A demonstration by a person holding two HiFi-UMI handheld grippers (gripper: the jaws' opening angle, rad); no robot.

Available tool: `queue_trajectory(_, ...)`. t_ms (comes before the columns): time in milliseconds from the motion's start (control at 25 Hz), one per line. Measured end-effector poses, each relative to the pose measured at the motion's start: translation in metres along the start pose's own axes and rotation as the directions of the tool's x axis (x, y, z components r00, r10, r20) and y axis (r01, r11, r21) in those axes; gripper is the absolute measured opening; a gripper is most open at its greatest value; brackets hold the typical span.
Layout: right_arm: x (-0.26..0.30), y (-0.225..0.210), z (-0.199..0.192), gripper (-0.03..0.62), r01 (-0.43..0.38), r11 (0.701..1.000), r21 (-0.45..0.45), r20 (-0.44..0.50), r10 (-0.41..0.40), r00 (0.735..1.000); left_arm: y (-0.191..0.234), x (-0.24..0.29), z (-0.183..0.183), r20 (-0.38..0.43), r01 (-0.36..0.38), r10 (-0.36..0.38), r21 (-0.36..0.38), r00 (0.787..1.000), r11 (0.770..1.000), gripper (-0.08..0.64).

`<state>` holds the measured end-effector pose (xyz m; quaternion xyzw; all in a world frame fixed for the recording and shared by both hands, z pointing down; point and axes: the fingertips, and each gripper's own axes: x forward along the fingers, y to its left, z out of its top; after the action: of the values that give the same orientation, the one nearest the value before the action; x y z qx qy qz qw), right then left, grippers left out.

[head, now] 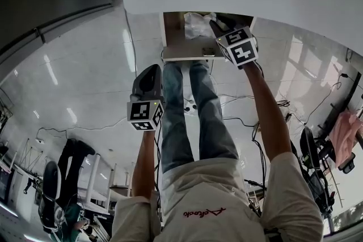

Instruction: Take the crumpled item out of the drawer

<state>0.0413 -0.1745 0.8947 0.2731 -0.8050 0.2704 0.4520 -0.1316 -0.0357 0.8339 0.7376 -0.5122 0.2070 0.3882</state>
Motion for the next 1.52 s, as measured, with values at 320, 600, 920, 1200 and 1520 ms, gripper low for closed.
queue_trajectory(320,0.018,-0.008,-0.019,0.156,-0.004,0.986,0.164,-0.107,0.022,0.994,-0.001,0.002,0.001,0.000,0.006,-0.006,0.011,1.000,1.000,0.009)
queue_trajectory(600,0.033,-0.014,-0.028,0.155,-0.006,0.964,0.266,-0.151,0.048,0.987,0.002,0.002,0.000,-0.005,0.005,-0.005,0.012,1.000,1.000,0.009)
queue_trajectory(920,0.040,-0.012,-0.032,0.155,-0.034,0.952,0.304,-0.163,0.087,0.983,0.003,0.003,-0.001,-0.006,0.004,-0.004,0.008,1.000,1.000,0.009)
queue_trajectory(1200,0.038,-0.008,-0.029,0.083,-0.043,0.956,0.292,-0.158,0.093,0.983,0.003,0.001,0.001,-0.003,0.001,-0.001,0.011,1.000,1.000,0.009)
queue_trajectory(1520,0.034,-0.009,-0.024,0.021,-0.013,0.975,0.221,-0.150,0.047,0.988,0.003,0.002,0.002,-0.001,0.006,-0.006,0.018,1.000,1.000,0.009)
